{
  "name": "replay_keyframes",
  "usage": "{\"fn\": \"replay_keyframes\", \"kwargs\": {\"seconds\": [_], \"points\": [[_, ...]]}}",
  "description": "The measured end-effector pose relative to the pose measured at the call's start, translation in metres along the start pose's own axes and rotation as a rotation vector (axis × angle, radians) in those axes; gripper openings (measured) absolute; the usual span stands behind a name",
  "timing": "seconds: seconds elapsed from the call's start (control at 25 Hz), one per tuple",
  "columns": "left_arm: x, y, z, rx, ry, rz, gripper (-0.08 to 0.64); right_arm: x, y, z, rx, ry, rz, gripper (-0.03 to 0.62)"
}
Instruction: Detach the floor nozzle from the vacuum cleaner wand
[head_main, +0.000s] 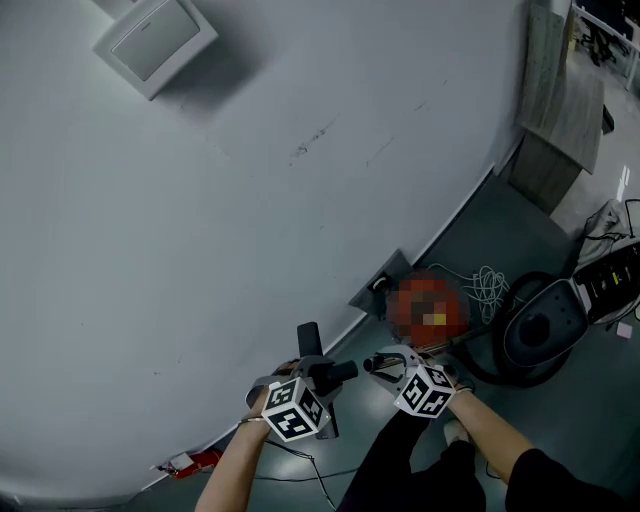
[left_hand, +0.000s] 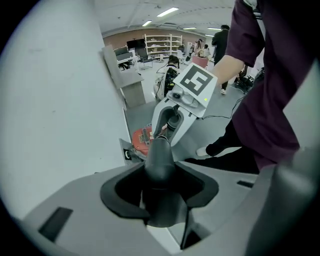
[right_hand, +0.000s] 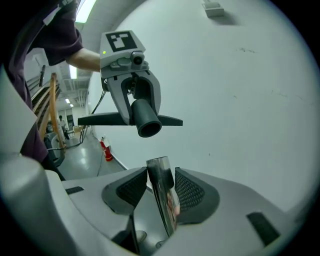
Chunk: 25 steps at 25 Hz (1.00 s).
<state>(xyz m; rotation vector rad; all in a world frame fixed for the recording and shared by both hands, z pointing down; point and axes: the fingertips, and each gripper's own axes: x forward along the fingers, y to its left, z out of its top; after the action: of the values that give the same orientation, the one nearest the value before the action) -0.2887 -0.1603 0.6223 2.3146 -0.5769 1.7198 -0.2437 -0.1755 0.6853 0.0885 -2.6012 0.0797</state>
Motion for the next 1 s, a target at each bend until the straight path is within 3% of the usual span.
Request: {"fn": "replay_keyframes", "kwargs": {"seconds": [0.2,0.52,0.76,1.0], "points": [[-0.015,-0.008,0.004,-0.112,-0.078,0.068,0.185,-0.030,-0.001,0.031,0.177,-0.130,0.024,0.166],[-0.059,-0.033,0.026,-0.421,-0.301,0.255,0.184,-0.106,0.007,0.075,0.450,-0.310,0.028,0.160],[-0.100,-0.056,0.045,-0.643,-0.444,0.455,0.186,-0.158,0.028,0.101,0.480,-0.368,-0.026,0.056],[-0.134,-0.081,0.067,-0.854,-0.584,0.611,0.186,-0.204,0.060,0.134,0.497,-0.460,0.008,0.031]]}}
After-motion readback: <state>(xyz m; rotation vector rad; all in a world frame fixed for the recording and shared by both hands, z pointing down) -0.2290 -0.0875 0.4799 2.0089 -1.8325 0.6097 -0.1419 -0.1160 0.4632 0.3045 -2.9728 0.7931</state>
